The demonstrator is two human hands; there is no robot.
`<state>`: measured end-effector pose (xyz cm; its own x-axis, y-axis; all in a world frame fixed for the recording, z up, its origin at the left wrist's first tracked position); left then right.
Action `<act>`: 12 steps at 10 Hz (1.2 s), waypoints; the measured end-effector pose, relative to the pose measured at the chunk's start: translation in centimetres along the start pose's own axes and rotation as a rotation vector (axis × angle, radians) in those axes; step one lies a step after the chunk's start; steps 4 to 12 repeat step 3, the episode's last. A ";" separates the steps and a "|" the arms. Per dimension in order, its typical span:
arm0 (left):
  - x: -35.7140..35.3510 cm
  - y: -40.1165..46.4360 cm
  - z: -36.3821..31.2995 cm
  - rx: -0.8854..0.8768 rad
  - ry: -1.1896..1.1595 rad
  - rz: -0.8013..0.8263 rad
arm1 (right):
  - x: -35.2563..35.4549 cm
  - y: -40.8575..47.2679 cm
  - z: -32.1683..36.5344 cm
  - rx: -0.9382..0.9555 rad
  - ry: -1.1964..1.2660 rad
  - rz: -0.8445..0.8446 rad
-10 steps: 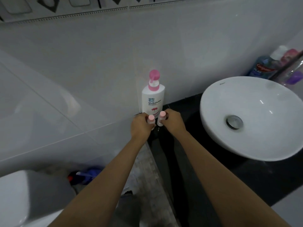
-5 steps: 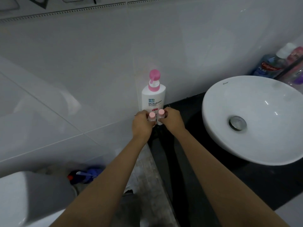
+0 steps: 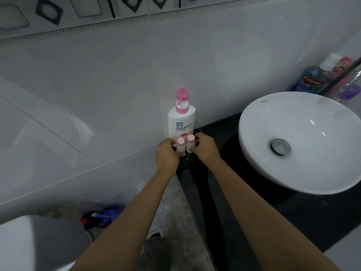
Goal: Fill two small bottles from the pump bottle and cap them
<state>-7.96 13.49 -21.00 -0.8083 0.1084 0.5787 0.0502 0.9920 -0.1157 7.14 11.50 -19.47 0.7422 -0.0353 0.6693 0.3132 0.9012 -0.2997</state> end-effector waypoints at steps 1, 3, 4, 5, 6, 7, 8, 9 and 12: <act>-0.1 -0.4 0.3 -0.003 0.084 0.060 | 0.2 -1.0 -0.2 -0.036 -0.022 0.036; 1.4 -3.0 -2.1 -0.220 0.356 0.098 | 3.7 -5.5 1.3 -0.003 -0.059 0.036; 1.4 -3.0 -2.1 -0.220 0.356 0.098 | 3.7 -5.5 1.3 -0.003 -0.059 0.036; 1.4 -3.0 -2.1 -0.220 0.356 0.098 | 3.7 -5.5 1.3 -0.003 -0.059 0.036; 1.4 -3.0 -2.1 -0.220 0.356 0.098 | 3.7 -5.5 1.3 -0.003 -0.059 0.036; 1.4 -3.0 -2.1 -0.220 0.356 0.098 | 3.7 -5.5 1.3 -0.003 -0.059 0.036; 1.4 -3.0 -2.1 -0.220 0.356 0.098 | 3.7 -5.5 1.3 -0.003 -0.059 0.036; 1.4 -3.0 -2.1 -0.220 0.356 0.098 | 3.7 -5.5 1.3 -0.003 -0.059 0.036; 1.4 -3.0 -2.1 -0.220 0.356 0.098 | 3.7 -5.5 1.3 -0.003 -0.059 0.036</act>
Point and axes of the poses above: each hand's wrist, its own y-axis towards the middle knuckle, its own x-axis out of the back of the hand, z = x × y, the point moved 8 cm from there along y, towards the middle knuckle, and after that the axes turned 2 degrees about -x, right-handed, at the moved point
